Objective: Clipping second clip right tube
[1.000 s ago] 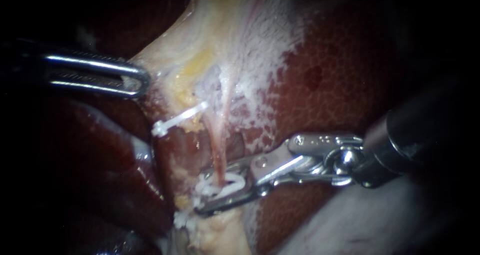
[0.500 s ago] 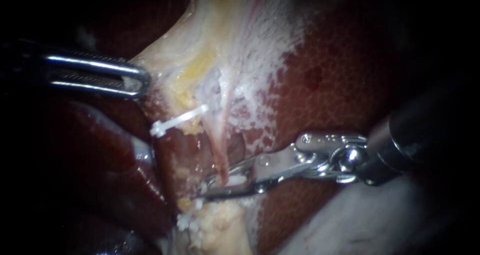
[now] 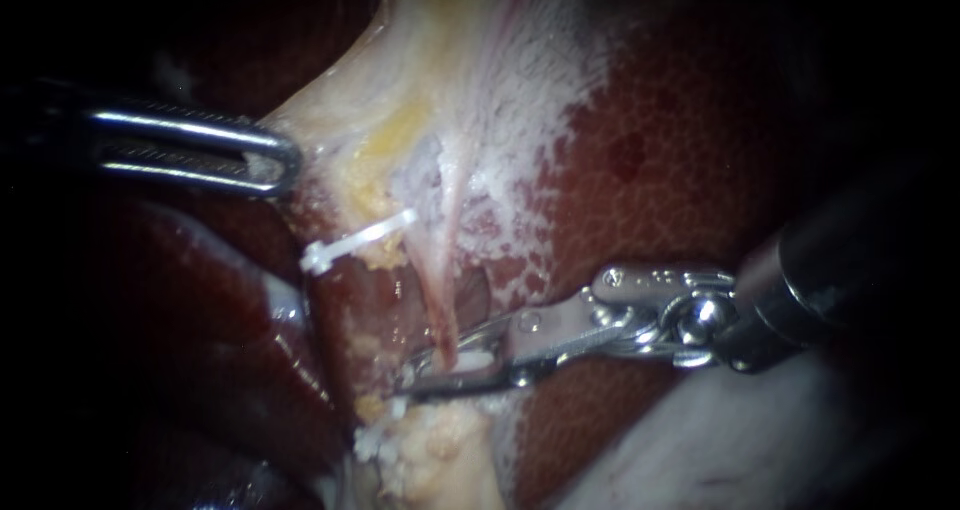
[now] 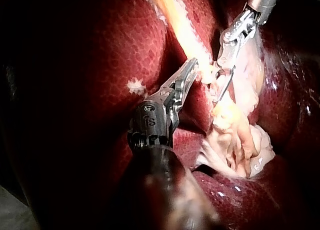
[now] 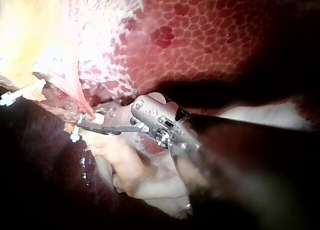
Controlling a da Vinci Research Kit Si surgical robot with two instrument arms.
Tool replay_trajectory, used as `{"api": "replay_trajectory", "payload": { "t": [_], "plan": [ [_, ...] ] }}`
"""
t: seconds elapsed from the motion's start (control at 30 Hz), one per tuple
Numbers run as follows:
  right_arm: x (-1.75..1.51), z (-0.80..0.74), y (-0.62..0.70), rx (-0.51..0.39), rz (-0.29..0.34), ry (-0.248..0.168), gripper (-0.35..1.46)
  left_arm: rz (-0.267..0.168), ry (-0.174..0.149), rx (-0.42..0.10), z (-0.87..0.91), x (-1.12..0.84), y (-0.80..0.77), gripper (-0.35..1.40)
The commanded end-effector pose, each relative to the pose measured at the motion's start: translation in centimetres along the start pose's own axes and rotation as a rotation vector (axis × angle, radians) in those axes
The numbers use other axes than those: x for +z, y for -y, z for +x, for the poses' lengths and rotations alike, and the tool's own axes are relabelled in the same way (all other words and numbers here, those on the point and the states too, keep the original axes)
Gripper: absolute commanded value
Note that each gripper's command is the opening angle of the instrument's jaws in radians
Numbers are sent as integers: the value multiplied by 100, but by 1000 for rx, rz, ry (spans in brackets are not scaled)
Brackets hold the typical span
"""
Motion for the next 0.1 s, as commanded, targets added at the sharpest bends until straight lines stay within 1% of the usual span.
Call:
{"api": "replay_trajectory", "payload": {
  "t": [0.03, 0.1],
  "plan": [
    [0, 0, 0, -1, 0, 0, -35, -1, 0, 0, 0, 0, 0, -35],
    [0, 0, 1, -1, 0, 0, -35, -1, 0, 0, 0, 0, 0, -35]
  ]
}}
